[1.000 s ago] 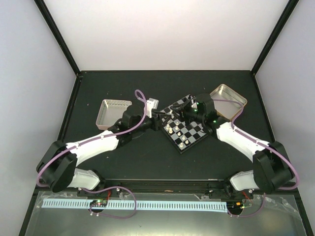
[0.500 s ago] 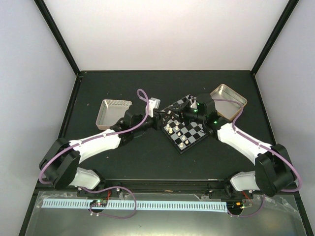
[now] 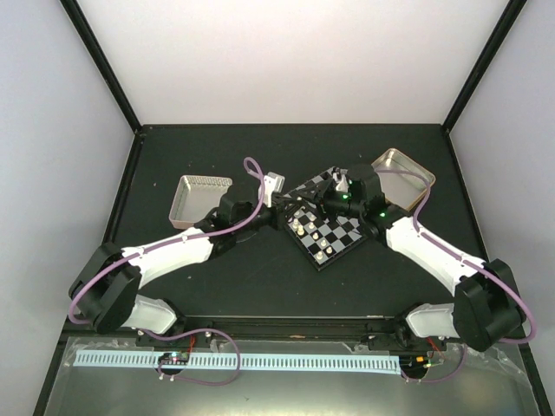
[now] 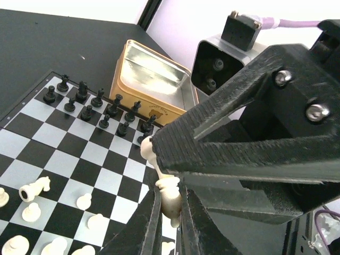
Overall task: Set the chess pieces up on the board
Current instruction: Adjust the chess piece.
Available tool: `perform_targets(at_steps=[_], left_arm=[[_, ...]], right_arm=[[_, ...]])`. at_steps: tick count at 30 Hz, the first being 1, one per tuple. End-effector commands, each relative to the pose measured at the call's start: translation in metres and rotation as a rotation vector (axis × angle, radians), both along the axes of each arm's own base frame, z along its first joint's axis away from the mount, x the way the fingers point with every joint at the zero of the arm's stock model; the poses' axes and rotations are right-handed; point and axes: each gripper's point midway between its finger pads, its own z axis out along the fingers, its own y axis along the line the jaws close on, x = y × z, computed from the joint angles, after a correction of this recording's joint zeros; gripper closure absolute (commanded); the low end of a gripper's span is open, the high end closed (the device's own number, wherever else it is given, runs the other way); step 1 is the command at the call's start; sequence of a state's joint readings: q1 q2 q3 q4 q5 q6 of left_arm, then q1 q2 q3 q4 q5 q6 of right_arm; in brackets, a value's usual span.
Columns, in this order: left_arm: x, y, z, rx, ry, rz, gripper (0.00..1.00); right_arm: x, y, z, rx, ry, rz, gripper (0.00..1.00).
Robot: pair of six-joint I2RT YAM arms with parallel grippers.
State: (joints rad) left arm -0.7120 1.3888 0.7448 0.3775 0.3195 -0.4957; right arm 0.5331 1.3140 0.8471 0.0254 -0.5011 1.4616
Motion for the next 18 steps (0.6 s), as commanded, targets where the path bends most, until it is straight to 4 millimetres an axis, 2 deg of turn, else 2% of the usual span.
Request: perform_targets(at_steps=[1, 5, 11, 14, 18], left_arm=[[0.001, -0.005, 0.023, -0.009, -0.097, -0.031, 0.98], [-0.007, -0.001, 0.018, 0.028, -0.120, -0.057, 0.98], [-0.021, 0.003, 0.019, 0.056, -0.159, -0.111, 0.98], [-0.025, 0.003, 0.022, 0.056, -0.179, -0.135, 0.98], [-0.026, 0.003, 0.023, 0.061, -0.185, -0.135, 0.99]], right_arm=[[-0.006, 0.005, 0.008, -0.102, -0.111, 0.114, 0.63], [-0.003, -0.003, 0.007, -0.216, -0.195, 0.155, 0.56], [-0.011, 0.002, 0.012, -0.253, -0.305, 0.314, 0.56], [-0.017, 0.006, 0.016, -0.261, -0.338, 0.394, 0.58], [-0.018, 0.003, 0.022, -0.295, -0.373, 0.407, 0.67]])
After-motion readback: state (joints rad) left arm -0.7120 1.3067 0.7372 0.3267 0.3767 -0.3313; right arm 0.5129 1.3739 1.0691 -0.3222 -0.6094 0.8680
